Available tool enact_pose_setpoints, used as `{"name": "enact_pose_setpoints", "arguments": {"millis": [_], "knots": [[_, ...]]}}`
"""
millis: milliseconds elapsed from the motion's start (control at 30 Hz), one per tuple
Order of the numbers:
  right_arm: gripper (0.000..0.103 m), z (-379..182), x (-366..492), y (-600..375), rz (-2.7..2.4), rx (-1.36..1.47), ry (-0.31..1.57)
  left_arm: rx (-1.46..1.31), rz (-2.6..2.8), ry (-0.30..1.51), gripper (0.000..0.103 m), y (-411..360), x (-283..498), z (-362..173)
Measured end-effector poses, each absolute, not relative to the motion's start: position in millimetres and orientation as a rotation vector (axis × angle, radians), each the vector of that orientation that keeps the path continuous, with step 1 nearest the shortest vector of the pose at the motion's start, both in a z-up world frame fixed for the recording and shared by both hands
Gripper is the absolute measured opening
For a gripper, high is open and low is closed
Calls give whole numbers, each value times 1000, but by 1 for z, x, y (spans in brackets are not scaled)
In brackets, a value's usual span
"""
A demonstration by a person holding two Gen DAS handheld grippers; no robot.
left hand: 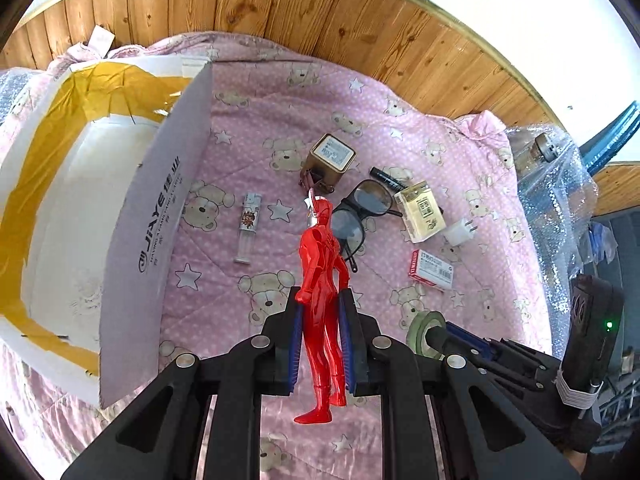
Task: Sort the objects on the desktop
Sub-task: 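Lift and carry the red figure and green tape toward the white box with both grippers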
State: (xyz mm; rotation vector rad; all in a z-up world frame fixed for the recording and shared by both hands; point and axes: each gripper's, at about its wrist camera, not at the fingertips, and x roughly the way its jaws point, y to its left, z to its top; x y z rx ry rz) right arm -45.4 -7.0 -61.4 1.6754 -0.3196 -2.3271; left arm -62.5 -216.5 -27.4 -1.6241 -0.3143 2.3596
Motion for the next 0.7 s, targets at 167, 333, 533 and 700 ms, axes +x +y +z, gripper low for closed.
{"name": "enact_pose_setpoints", "arguments": {"millis": [167,333,533,700], "knots": [[15,-46,-41,-14,-2339,1638,-292,-1588,2378,-325,18,-221,-52,-14],[15,-34,-34,-20,-2344,1606,-280,-1560,2395,-330,18,-225,-43,-3],[15,-25,-36,-23,-2337,1576,-281,-1565,2422,-323,18,-228,-35,4],[15,-21,-46,-29,-2304,1551,-281,-1576,2481,-308,18,-231,-28,12]]}}
